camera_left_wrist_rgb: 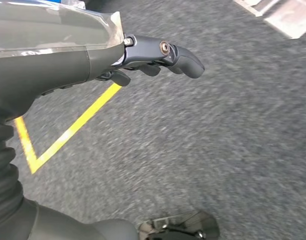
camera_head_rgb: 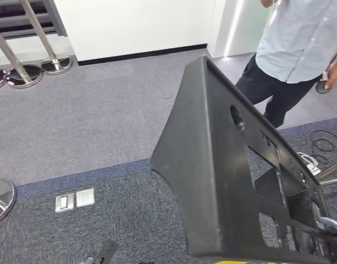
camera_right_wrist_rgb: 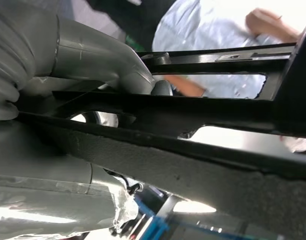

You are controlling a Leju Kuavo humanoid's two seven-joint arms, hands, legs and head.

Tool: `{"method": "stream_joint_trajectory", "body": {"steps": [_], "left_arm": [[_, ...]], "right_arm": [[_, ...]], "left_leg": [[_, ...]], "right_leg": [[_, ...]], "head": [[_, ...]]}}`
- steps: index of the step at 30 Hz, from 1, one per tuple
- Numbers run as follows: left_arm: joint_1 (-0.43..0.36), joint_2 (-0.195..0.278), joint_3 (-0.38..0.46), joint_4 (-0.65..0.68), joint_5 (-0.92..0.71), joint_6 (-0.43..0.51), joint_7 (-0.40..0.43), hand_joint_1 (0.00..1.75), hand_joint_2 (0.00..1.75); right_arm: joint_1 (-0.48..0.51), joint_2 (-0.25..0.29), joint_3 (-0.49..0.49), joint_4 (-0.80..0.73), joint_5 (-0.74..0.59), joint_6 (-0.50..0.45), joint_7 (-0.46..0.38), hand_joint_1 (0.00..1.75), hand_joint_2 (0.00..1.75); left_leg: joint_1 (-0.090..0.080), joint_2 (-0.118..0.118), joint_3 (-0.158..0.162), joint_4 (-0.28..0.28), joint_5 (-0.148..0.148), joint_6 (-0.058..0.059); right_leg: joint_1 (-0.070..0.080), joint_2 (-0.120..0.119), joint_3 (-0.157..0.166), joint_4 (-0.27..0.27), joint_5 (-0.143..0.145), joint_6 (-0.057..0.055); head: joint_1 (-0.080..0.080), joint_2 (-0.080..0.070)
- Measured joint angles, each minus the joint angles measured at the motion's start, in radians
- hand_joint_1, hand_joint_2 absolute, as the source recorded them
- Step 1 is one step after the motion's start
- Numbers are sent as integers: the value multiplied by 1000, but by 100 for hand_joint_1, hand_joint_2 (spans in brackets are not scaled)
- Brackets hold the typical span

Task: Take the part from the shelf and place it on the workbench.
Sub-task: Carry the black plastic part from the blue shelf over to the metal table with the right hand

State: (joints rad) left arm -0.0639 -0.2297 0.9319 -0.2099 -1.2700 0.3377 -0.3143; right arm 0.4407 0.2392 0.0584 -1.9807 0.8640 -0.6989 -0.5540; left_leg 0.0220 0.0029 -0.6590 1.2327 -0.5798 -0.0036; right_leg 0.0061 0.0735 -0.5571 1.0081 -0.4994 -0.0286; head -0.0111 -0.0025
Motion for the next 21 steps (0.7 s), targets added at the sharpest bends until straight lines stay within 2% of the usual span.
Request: {"method": "stream_joint_trajectory", "body": {"steps": [1, 2, 3, 4, 6, 7, 8, 10, 11, 12, 13, 14, 15, 17, 18, 19, 20, 21], "left_arm": [[0, 0, 0, 0, 0, 0, 0, 0, 175], [-1, 0, 0, 0, 0, 0, 0, 0, 175], [-1, 0, 0, 0, -1, 0, 0, 0, 175], [-1, 0, 0, 0, -1, 0, 0, 0, 175], [-3, 0, 1, 0, -1, 1, 0, 0, 175], [-4, -1, 1, 0, -1, 1, 0, 0, 175], [-6, -1, 1, 0, -1, 1, 0, 0, 175], [-6, -2, 1, 0, -2, 1, 0, 0, 175], [-4, -2, 1, 0, -2, 1, 0, 0, 175], [-2, -1, 1, 0, -3, 2, 0, 0, 175], [-1, -1, 2, 0, -3, 2, 0, 0, 175], [0, 0, 2, 0, -4, 3, 0, 0, 175], [-1, 0, 2, 0, -5, 3, -1, 0, 175], [-2, 0, 2, 0, -6, 4, -3, 0, 175], [-2, 0, 2, 0, -3, 5, -5, 0, 175], [-2, 1, 3, 0, 0, 6, -8, 0, 175], [-2, 1, 3, 0, 3, 8, -10, 0, 175], [-2, 2, 4, 0, 5, 9, -11, 0, 175]], "right_arm": [[0, 0, 0, 0, 0, 0, 0, 175, 175], [0, 0, 0, 1, 1, 0, 1, 175, 175], [0, 0, 0, 1, 1, 0, 1, 175, 175], [0, 0, 0, 1, 1, 1, 2, 175, 175], [4, 0, -1, 2, 0, 1, 3, 175, 175], [6, 0, -2, 1, 1, 0, 3, 175, 175], [6, 0, -2, 1, 1, 0, 3, 175, 175], [2, 0, -2, 0, 1, 0, 4, 175, 175], [1, 0, -2, 0, 1, 0, 4, 175, 175], [1, -1, -2, 1, 1, 0, 5, 175, 175], [2, -1, -3, 2, 1, 0, 7, 175, 175], [3, -1, -4, 2, 0, 0, 8, 175, 175], [2, -1, -4, 3, 0, 0, 10, 175, 175], [1, -1, -4, 3, 1, 0, 10, 175, 175], [0, -1, -5, 3, 3, 0, 10, 175, 175], [0, -1, -5, 2, 5, 0, 10, 175, 175], [1, -1, -7, 2, 8, 0, 10, 175, 175], [3, -1, -10, 0, 10, 0, 10, 175, 175]], "left_leg": [[3, -20, 24, -62, 39, 1], [7, -42, 46, -120, 63, 1], [8, -61, 60, -157, 75, 3], [8, -72, 66, -172, 74, 5], [6, -59, 68, -178, 72, 14], [6, -50, 70, -180, 72, 20], [8, -40, 72, -182, 71, 25], [8, -16, 76, -184, 67, 33], [7, -2, 79, -184, 64, 35], [6, 11, 81, -184, 60, 35], [6, 24, 85, -184, 56, 35], [6, 36, 90, -184, 52, 33], [6, 47, 98, -184, 46, 31], [4, 65, 113, -186, 35, 23], [2, 74, 118, -187, 31, 18], [-1, 83, 121, -189, 28, 14], [-3, 94, 124, -193, 27, 9], [-3, 105, 129, -197, 24, 4]], "right_leg": [[-1, 13, 5, 2, -5, 4], [-1, 26, 7, 7, -11, 8], [-2, 37, 5, 11, -14, 14], [-3, 48, 1, 14, -16, 19], [-7, 65, -5, 16, -18, 28], [-7, 56, -8, 22, -24, 33], [-7, 35, -18, 43, -37, 38], [-7, -27, -70, 147, -89, 49], [-9, -47, -107, 216, -116, 53], [-11, -57, -139, 273, -131, 57], [-13, -63, -156, 298, -127, 59], [-14, -68, -154, 283, -103, 60], [-15, -76, -133, 229, -64, 59], [-6, -122, -74, 97, 1, 51], [0, -144, -55, 55, 13, 44], [7, -159, -49, 37, 12, 38], [12, -160, -50, 33, 8, 32], [11, -146, -48, 28, 7, 27]], "head": [[0, 0], [0, 0], [0, 0], [1, 0], [1, 0], [2, 0], [4, 0], [7, 0], [7, 0], [7, 0], [7, 0], [7, 0], [7, 0], [7, 0], [7, 0], [6, 0], [5, 0], [5, 0]]}}
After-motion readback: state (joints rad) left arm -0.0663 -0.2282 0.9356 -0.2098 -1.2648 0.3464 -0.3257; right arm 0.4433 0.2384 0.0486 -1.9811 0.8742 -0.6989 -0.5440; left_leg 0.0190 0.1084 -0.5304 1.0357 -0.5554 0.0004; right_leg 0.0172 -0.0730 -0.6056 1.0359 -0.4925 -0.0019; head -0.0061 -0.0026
